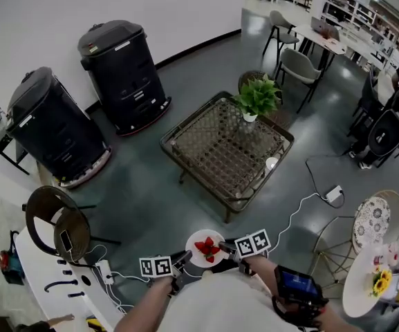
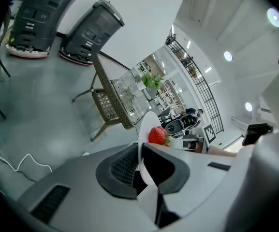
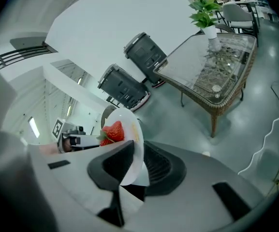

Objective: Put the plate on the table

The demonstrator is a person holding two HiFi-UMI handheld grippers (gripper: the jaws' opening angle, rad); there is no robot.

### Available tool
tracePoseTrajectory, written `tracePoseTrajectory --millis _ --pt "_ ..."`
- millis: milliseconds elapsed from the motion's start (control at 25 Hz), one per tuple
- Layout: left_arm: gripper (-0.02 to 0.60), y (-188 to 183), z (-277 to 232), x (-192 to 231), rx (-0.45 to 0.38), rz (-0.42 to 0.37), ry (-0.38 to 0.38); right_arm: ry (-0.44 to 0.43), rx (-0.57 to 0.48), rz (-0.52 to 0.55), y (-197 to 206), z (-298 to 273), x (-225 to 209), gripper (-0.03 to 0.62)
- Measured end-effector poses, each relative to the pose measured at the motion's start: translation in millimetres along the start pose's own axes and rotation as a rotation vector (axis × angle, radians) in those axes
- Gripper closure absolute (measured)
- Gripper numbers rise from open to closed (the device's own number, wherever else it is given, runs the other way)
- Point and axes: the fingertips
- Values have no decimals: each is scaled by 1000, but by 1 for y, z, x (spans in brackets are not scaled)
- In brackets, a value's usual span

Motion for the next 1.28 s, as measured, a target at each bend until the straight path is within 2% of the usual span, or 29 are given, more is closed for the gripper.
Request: tracePoseTrajectory --millis 200,360,640,1040,1280 --pt "561 -50 -22 3 0 -14 -53 -42 7 10 -51 -10 -21 542" --pt "561 -82 -49 -7 1 -20 -64 -54 -2 -3 -85 -1 -45 542" --pt "561 -119 -79 -9 24 -39 -96 -71 -3 -29 -121 -1 -73 542" --pt "561 -159 -114 -2 115 -91 -49 -7 -70 -118 -150 -1 -100 542" --pt "561 -203 -116 15 174 -142 3 43 -130 -170 -180 -19 -97 542"
Point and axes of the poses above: the fingertips, and each gripper's own axes: z backward along the fingers, x to its left, y out of its underside, and after that the axes turned 5 degrees about -y, right-handed
